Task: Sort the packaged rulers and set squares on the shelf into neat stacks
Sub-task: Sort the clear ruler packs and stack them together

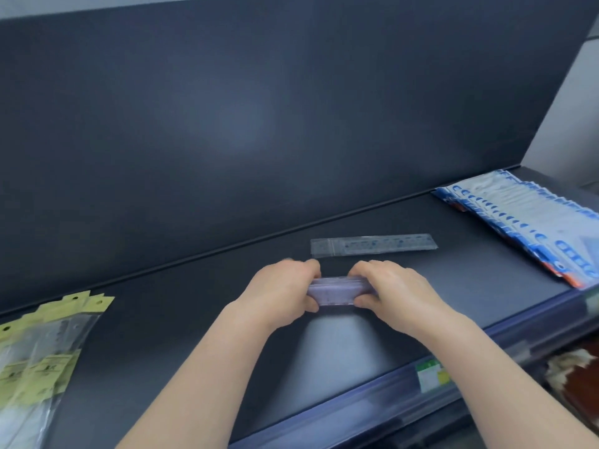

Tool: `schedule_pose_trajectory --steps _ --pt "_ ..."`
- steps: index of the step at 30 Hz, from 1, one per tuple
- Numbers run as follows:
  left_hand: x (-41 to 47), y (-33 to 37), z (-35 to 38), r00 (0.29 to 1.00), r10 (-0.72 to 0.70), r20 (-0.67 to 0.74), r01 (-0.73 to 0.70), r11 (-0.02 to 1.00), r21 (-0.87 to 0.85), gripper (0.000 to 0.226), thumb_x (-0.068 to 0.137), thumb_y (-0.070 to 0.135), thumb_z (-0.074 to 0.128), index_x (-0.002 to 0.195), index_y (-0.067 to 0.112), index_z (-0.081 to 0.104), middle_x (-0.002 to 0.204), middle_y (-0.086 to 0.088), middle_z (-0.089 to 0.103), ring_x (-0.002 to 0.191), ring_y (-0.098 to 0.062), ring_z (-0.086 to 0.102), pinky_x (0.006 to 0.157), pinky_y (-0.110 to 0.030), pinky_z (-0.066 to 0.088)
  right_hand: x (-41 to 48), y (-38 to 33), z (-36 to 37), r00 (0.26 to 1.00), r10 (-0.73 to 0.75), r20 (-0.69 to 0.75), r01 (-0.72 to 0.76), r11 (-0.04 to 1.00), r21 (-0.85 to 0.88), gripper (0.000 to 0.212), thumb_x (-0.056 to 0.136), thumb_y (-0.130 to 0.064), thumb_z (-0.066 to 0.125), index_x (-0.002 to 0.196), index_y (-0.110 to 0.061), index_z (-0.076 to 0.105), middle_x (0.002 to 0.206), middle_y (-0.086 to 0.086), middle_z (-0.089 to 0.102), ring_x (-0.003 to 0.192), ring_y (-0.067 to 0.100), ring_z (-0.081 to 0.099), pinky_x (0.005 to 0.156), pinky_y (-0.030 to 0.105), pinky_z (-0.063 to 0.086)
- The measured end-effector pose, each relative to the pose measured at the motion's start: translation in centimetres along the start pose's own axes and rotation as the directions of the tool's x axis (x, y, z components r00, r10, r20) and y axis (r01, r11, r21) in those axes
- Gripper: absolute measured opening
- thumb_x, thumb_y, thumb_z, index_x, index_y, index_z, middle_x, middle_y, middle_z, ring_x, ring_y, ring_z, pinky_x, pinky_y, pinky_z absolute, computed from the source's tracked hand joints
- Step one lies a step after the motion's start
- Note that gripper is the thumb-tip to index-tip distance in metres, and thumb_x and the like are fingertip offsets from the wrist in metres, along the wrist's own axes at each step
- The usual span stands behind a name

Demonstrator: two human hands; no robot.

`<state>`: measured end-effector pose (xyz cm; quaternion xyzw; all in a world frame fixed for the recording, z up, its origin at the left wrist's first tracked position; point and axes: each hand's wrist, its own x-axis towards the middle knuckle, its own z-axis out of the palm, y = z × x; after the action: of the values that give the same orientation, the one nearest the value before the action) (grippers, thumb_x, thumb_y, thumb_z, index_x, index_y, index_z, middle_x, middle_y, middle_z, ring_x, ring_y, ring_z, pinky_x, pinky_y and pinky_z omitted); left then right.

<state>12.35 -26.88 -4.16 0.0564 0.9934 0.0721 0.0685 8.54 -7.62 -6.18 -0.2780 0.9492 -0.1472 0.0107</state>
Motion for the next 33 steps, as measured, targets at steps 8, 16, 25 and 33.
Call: schedule_pose_trajectory --steps 8,16,25,33 --pt "7.5 6.4 1.3 0.994 0.107 -0.033 -0.101 0.984 0.145 0.032 0.094 0.04 0.056 0.116 0.018 0.055 0.155 -0.004 0.022 0.143 -0.026 0.014 0.116 -0.054 0.013 0.2 8.2 -4.2 0.992 0.116 0.054 -0.113 0.992 -0.06 0.017 0.091 -0.029 0.053 0.106 -0.027 0.046 0.107 -0.006 0.06 0.1 0.021 0.053 0.074 0.032 0.033" --pt "13.0 7.7 -0.1 0.983 -0.178 0.049 0.185 0.947 -0.262 0.063 0.088 0.064 0.049 0.139 0.029 0.038 0.147 0.004 0.044 0.134 -0.022 0.041 0.112 -0.045 0.03 3.6 12.6 -4.2 0.99 -0.091 0.103 0.105 0.985 -0.14 0.035 0.088 -0.037 0.059 0.12 -0.026 0.05 0.148 0.001 0.024 0.14 0.023 0.017 0.109 0.038 0.02" --pt "14.4 7.1 -1.1 0.957 -0.237 0.167 0.246 0.969 -0.03 0.01 0.084 0.029 0.066 0.094 0.027 0.065 0.105 0.002 0.067 0.095 -0.021 0.061 0.082 -0.03 0.052 5.1 14.1 -3.4 0.961 -0.201 0.192 0.204 0.979 0.009 0.039 0.092 -0.034 0.056 0.125 -0.02 0.041 0.152 0.0 0.023 0.147 0.014 0.002 0.118 0.043 0.007" --pt "10.8 8.7 -2.0 0.947 -0.189 0.261 0.243 0.951 -0.191 0.034 0.081 0.052 0.065 0.104 0.028 0.059 0.098 0.011 0.062 0.092 -0.014 0.058 0.079 -0.036 0.046 5.8 14.1 -3.1 0.962 -0.248 0.114 0.251 0.968 -0.017 0.055 0.09 -0.035 0.057 0.139 -0.03 0.034 0.134 -0.004 0.047 0.123 0.02 0.04 0.092 0.036 0.038"
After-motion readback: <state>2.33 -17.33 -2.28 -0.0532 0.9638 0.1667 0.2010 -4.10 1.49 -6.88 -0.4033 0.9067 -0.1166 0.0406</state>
